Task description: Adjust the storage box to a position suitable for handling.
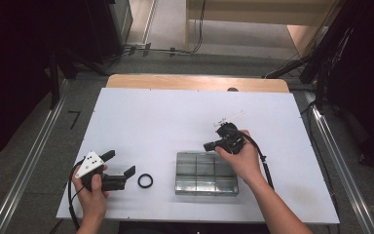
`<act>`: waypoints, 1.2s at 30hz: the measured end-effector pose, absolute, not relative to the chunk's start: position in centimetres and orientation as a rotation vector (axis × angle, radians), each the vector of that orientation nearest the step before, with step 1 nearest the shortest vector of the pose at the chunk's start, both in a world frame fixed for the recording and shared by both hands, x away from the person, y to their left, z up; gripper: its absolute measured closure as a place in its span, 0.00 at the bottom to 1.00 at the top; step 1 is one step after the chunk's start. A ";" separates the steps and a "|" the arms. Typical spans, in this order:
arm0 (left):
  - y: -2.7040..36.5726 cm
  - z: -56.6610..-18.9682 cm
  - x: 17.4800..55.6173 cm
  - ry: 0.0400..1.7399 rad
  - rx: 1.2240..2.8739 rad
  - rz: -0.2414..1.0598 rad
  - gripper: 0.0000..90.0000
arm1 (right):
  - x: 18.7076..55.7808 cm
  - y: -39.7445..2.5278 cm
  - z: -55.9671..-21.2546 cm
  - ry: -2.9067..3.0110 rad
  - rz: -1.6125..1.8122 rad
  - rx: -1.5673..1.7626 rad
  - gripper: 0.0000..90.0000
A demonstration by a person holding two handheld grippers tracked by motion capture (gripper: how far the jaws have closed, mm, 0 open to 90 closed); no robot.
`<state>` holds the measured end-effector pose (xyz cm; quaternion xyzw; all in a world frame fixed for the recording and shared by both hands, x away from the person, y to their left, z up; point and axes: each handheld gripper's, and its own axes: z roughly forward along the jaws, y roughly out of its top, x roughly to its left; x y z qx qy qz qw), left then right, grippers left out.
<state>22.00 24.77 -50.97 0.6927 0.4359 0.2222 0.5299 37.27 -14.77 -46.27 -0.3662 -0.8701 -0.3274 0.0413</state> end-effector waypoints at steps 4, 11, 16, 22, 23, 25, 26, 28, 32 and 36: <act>24.8 -50.9 22.0 1.039 1.654 0.531 0.00 | 37.1 -15.7 -45.7 -2.631 -1.085 -1.135 0.97; 24.8 -50.8 21.8 1.029 1.646 0.528 0.00 | 36.0 -17.1 -44.7 -2.619 -1.251 -1.119 0.60; 25.0 -50.7 21.7 1.026 1.628 0.514 0.00 | 34.9 -18.4 -44.1 -2.599 -1.362 -1.046 0.39; 24.9 -50.6 21.6 1.024 1.627 0.508 0.00 | 33.5 -19.5 -44.0 -2.602 -1.452 -0.960 0.22; 24.9 -50.5 21.5 1.024 1.614 0.493 0.00 | 33.3 -19.6 -44.0 -2.596 -1.462 -0.944 0.21; 24.9 -50.4 21.4 1.025 1.606 0.498 0.00 | 32.8 -20.0 -43.9 -2.588 -1.502 -0.905 0.18; 24.8 -50.3 21.3 1.025 1.605 0.502 0.00 | 32.5 -20.2 -43.9 -2.583 -1.519 -0.899 0.16; 24.7 -50.2 21.2 1.020 1.614 0.508 0.00 | 32.0 -20.6 -43.8 -2.576 -1.546 -0.870 0.12; 24.4 -50.0 21.1 1.007 1.630 0.514 0.00 | 30.9 -21.2 -43.7 -2.572 -1.595 -0.837 0.09; 23.9 -49.7 20.9 0.995 1.633 0.513 0.00 | 30.0 -22.0 -43.6 -2.578 -1.629 -0.840 0.08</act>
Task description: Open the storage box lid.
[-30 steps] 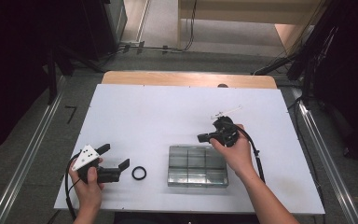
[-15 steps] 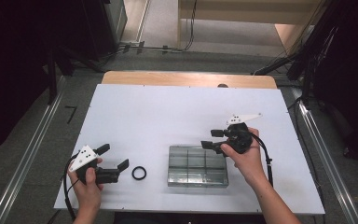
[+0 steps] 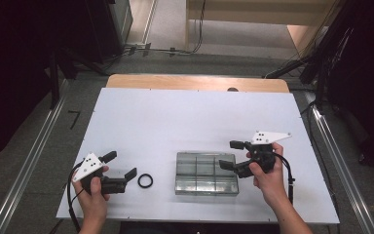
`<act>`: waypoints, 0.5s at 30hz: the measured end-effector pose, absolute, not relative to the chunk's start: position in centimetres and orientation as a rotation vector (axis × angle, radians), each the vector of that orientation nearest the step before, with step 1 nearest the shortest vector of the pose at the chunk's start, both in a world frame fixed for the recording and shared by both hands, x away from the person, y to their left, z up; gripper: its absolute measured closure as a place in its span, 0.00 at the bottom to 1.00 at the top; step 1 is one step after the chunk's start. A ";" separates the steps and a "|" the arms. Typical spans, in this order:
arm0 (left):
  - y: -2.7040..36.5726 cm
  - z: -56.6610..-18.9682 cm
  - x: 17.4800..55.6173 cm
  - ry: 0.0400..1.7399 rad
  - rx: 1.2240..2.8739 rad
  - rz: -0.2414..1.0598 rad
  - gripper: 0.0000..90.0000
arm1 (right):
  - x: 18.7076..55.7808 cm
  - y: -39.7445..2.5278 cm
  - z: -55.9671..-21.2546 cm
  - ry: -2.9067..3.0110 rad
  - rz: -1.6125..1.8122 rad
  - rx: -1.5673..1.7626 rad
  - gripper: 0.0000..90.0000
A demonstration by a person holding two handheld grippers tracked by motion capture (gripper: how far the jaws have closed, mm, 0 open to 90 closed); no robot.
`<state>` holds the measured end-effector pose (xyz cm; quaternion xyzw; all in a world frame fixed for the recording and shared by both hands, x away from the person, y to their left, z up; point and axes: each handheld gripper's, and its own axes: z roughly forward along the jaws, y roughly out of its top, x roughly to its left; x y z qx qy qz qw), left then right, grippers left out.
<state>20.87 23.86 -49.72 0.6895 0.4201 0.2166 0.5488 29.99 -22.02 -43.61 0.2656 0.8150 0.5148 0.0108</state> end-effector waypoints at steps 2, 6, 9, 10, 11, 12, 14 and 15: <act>23.6 -49.6 20.7 0.983 1.639 0.516 0.00 | 29.6 -22.5 -43.6 2.520 1.608 0.831 0.08; 23.0 -49.3 20.6 0.965 1.654 0.516 0.00 | 28.9 -23.3 -43.7 2.495 1.626 0.837 0.06; 22.5 -49.2 20.4 0.951 1.661 0.509 0.00 | 28.4 -24.0 -43.8 2.486 1.621 0.822 0.01; 22.4 -49.1 20.4 0.946 1.665 0.510 0.00 | 28.1 -24.2 -43.8 2.481 1.616 0.819 0.01; 22.3 -49.0 20.3 0.943 1.667 0.508 0.00 | 28.0 -24.5 -43.9 2.473 1.618 0.821 0.01; 22.2 -49.0 20.2 0.937 1.672 0.503 0.00 | 27.8 -24.7 -43.9 2.471 1.615 0.831 0.00; 21.9 -48.9 20.2 0.934 1.682 0.502 0.00 | 27.4 -25.3 -44.0 2.463 1.633 0.829 0.00; 21.8 -48.9 20.1 0.929 1.686 0.500 0.00 | 27.2 -25.5 -44.0 2.457 1.632 0.832 0.00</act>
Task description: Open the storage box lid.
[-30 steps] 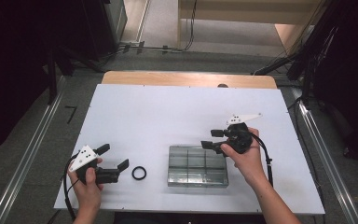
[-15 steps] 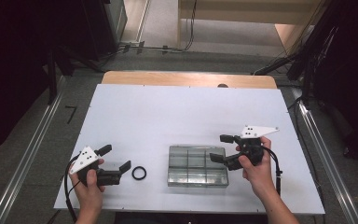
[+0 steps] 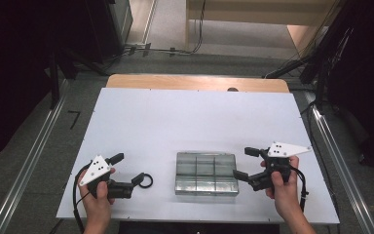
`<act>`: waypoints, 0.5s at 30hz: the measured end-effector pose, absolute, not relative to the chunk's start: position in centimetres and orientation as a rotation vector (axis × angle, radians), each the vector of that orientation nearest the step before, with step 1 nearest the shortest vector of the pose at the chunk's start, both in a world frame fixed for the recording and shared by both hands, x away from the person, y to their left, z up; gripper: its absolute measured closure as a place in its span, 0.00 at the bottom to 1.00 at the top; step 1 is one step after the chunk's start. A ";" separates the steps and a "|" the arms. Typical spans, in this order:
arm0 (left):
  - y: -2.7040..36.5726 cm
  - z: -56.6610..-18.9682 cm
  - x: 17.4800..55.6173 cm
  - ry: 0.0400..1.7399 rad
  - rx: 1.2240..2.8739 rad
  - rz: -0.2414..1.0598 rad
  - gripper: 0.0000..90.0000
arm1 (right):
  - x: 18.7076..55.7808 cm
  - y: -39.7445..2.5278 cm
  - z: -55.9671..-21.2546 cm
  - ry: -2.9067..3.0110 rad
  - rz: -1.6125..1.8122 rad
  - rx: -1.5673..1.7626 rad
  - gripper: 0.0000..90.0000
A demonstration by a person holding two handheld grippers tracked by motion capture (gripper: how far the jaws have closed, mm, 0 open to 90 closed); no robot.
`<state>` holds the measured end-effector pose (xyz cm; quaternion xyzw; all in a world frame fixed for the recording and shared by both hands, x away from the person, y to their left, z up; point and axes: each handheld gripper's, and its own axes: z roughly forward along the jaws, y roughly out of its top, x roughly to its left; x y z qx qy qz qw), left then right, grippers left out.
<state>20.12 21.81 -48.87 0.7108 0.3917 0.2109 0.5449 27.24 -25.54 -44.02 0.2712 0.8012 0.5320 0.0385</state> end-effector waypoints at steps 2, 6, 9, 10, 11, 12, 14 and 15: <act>21.5 -48.8 20.0 0.929 1.688 0.496 0.01 | 26.8 -26.0 -44.0 2.442 1.632 0.837 0.00; 20.9 -48.6 19.9 0.892 1.702 0.458 0.01 | 25.8 -26.7 -44.3 2.420 1.591 0.858 0.00; 20.2 -48.5 19.9 0.865 1.720 0.426 0.02 | 25.2 -27.3 -44.4 2.402 1.587 0.875 0.00; 19.9 -48.5 19.9 0.862 1.730 0.418 0.04 | 25.0 -27.5 -44.5 2.400 1.587 0.877 0.00; 19.6 -48.5 19.9 0.858 1.742 0.409 0.04 | 24.8 -27.7 -44.6 2.398 1.589 0.885 0.00; 19.3 -48.5 19.8 0.854 1.748 0.408 0.05 | 24.7 -28.0 -44.7 2.404 1.588 0.892 0.00; 18.7 -48.5 19.8 0.846 1.770 0.390 0.06 | 24.5 -28.3 -45.1 2.420 1.590 0.897 0.00; 18.5 -48.5 19.8 0.848 1.778 0.376 0.06 | 24.4 -28.5 -45.4 2.428 1.579 0.904 0.00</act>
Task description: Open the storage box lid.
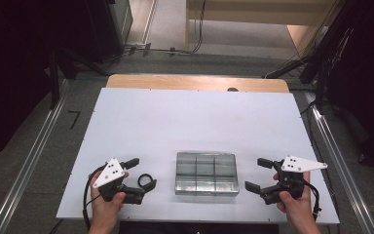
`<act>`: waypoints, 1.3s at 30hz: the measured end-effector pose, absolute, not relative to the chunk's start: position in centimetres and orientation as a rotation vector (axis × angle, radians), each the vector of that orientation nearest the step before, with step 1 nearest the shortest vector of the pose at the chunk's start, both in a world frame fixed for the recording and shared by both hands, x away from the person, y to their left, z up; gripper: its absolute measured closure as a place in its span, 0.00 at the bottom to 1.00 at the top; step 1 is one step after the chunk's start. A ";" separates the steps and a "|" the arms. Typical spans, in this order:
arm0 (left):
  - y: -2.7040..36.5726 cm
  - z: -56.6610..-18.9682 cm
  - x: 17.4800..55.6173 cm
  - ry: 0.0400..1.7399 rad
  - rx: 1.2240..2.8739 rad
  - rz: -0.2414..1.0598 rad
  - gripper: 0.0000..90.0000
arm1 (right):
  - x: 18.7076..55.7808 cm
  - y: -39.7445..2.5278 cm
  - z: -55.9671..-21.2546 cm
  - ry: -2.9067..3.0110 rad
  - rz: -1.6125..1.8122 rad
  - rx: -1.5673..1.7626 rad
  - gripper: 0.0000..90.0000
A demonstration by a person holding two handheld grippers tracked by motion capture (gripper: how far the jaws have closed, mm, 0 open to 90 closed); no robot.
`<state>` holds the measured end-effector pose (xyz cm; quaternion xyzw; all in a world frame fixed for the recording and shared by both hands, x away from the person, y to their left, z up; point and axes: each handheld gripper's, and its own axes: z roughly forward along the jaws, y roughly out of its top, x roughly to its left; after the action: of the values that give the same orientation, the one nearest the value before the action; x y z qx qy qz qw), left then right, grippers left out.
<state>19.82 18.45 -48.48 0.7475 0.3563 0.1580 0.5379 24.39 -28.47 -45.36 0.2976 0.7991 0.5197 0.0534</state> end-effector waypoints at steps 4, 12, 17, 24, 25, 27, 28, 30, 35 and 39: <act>17.6 -48.8 20.0 0.868 1.815 0.352 0.16 | 24.2 -29.1 -46.1 2.454 1.582 0.942 0.15; 16.4 -49.2 20.2 0.897 1.875 0.332 0.53 | 23.9 -29.2 -47.2 2.512 1.468 0.880 0.57; 15.5 -49.5 20.3 0.871 1.921 0.292 0.70 | 24.2 -28.9 -47.9 2.551 1.406 0.830 0.81; 14.5 -50.0 20.5 0.819 1.958 0.210 0.95 | 24.6 -28.3 -48.6 2.641 1.353 0.797 0.95; 14.3 -50.1 20.5 0.816 1.961 0.202 0.97 | 24.6 -28.1 -48.8 2.654 1.335 0.796 0.97; 14.0 -50.2 20.6 0.819 1.971 0.189 0.99 | 24.7 -27.9 -49.1 2.672 1.315 0.786 0.98; 14.0 -50.2 20.6 0.811 1.982 0.182 0.99 | 24.8 -27.8 -49.2 2.679 1.311 0.786 0.98; 13.8 -50.3 20.7 0.807 1.998 0.176 1.00 | 24.9 -27.6 -49.2 2.687 1.304 0.775 0.98; 13.5 -50.4 20.8 0.793 1.998 0.142 1.00 | 24.9 -27.3 -49.3 2.702 1.298 0.751 0.98; 13.4 -50.6 20.8 0.784 2.012 0.132 1.00 | 24.9 -27.1 -49.5 2.715 1.279 0.737 0.98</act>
<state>20.83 13.42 -50.57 0.8210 0.3199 0.0540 0.4698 24.87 -27.11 -49.48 0.2384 0.8782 0.4138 0.0256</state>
